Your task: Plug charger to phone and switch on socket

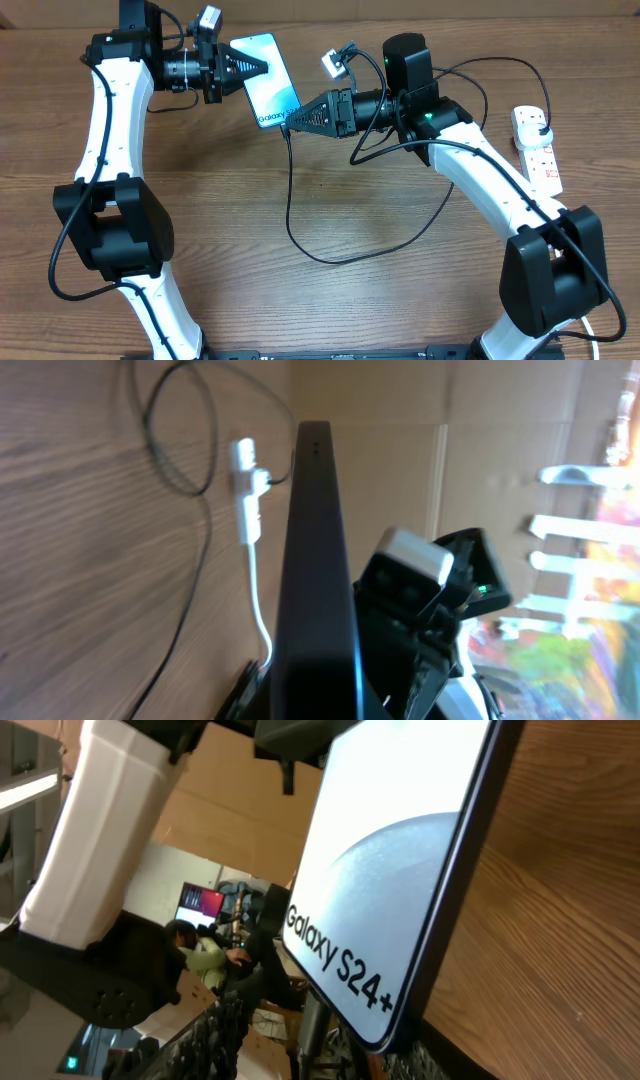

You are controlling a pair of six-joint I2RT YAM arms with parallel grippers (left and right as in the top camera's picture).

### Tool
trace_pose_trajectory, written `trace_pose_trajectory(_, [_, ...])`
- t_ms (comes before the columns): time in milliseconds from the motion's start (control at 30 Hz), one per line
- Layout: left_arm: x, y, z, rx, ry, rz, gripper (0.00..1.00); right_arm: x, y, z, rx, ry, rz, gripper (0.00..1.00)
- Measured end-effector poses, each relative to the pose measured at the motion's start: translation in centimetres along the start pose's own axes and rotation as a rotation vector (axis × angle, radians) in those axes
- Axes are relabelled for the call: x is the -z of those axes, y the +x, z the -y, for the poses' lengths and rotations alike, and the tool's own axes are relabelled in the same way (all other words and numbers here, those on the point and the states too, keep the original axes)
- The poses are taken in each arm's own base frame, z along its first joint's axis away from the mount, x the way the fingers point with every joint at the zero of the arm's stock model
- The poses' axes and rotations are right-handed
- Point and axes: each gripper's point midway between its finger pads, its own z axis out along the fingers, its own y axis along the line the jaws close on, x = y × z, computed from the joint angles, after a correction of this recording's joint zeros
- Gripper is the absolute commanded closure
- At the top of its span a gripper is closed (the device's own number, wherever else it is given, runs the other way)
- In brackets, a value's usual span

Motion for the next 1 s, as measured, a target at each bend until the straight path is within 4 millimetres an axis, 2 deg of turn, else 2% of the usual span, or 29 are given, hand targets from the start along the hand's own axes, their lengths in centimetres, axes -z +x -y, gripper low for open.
trace_pose_trajectory(167, [0.2, 1.3, -1.6, 0.062, -0.116, -0.004, 0.96, -0.2, 0.4, 0.9, -0.040, 0.017, -0.007, 0.51])
trace_pose_trajectory(367, [0.6, 2.5, -3.0, 0.057, -0.202, -0.028, 0.96, -0.4, 0.8, 1.9, -0.080, 0.043, -0.010, 0.51])
trace_pose_trajectory(533, [1.0, 2.3, -6.2, 0.008, -0.341, -0.044, 0.96, -0.1, 0.8, 2.1, -0.074, 0.049, -0.009, 0.51])
trace_pose_trajectory(700, [1.3, 2.3, -7.2, -0.013, -0.389, -0.052, 0.96, -0.1, 0.8, 2.7, -0.090, 0.077, -0.002, 0.51])
trace_pose_trajectory(800, [1.5, 2.6, -7.9, -0.011, -0.428, -0.060, 0.96, 0.1, 1.2, 3.9, -0.142, 0.139, 0.008, 0.50])
trace_pose_trajectory(1000, [1.8, 2.9, -9.6, -0.005, -0.483, -0.071, 0.96, 1.1, 2.2, 7.8, -0.266, 0.343, 0.043, 0.38])
